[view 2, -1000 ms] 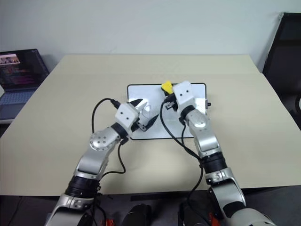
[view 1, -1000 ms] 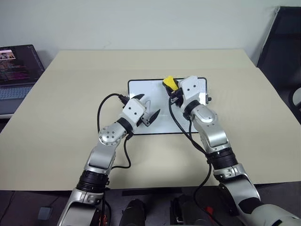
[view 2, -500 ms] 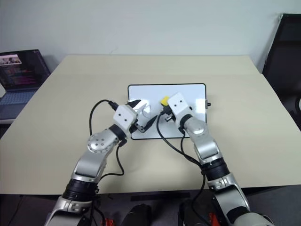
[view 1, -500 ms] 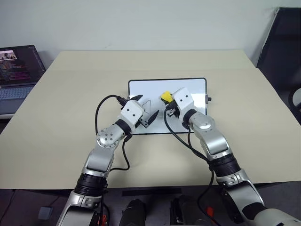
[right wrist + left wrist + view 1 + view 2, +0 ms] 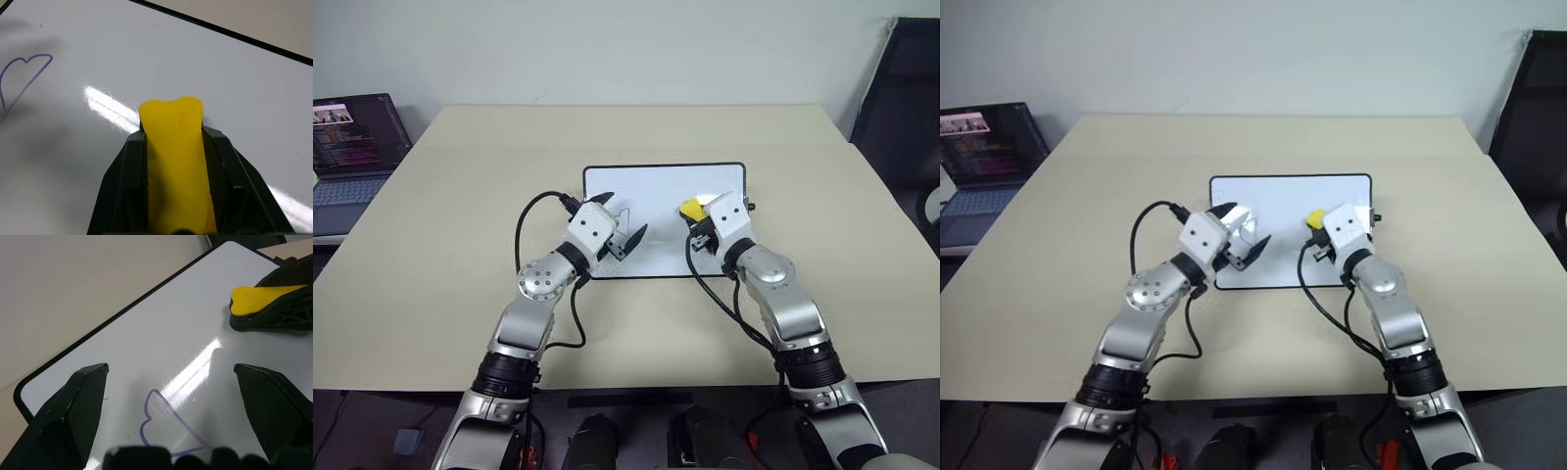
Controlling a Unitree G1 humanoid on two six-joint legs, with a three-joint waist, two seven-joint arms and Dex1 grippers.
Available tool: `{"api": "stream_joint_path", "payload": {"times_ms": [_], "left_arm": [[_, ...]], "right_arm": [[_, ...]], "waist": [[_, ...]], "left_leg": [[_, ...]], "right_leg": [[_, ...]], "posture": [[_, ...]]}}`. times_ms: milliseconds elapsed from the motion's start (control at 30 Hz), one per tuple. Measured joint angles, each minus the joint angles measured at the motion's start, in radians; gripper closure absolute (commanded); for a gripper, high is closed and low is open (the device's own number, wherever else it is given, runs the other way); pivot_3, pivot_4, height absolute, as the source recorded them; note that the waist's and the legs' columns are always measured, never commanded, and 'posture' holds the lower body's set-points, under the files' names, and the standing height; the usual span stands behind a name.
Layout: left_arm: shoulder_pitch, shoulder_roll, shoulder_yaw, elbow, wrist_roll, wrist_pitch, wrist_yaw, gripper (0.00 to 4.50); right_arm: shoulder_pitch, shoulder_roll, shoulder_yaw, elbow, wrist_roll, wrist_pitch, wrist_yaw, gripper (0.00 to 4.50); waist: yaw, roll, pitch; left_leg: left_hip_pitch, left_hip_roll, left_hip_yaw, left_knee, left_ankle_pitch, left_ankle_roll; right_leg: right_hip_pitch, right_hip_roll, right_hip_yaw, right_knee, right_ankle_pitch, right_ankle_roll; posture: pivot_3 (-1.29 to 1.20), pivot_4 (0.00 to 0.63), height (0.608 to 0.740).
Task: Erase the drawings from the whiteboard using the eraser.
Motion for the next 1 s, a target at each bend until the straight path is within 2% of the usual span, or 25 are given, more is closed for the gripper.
{"api": "stream_joint_path", "payload": {"times_ms": [200, 600, 1000], "left_arm": [[0.018, -0.007, 0.0, -0.019, 0.0, 0.01, 0.011, 0.0], [0.323, -0.06, -0.003, -0.324, 0.059, 0.155, 0.156, 0.0], [0.417, -0.055, 0.08, -0.332, 0.068, 0.123, 0.24, 0.0]], "right_arm": [[-0.004, 0.021, -0.025, 0.008, 0.044, -0.073, 0.014, 3.32], [-0.006, 0.024, -0.018, 0.043, 0.046, -0.161, 0.051, 3.32], [-0.113, 0.087, 0.058, 0.198, 0.04, -0.296, 0.071, 3.32]], "waist": [[-0.002, 0.0, 0.0], [-0.003, 0.0, 0.0], [-0.001, 0.0, 0.0]], "left_leg": [[-0.002, 0.0, 0.0, -0.001, 0.0, 0.0], [-0.001, 0.001, 0.0, -0.001, 0.0, 0.0], [-0.002, 0.001, 0.0, -0.001, 0.0, 0.0]], "right_leg": [[-0.001, 0.0, 0.0, -0.003, 0.0, 0.0], [-0.001, 0.0, 0.001, -0.003, 0.0, 0.0], [-0.001, 0.0, 0.0, -0.003, 0.0, 0.0]], "posture": [[0.0, 0.15, 0.74], [0.0, 0.15, 0.74], [0.0, 0.15, 0.74]]}}
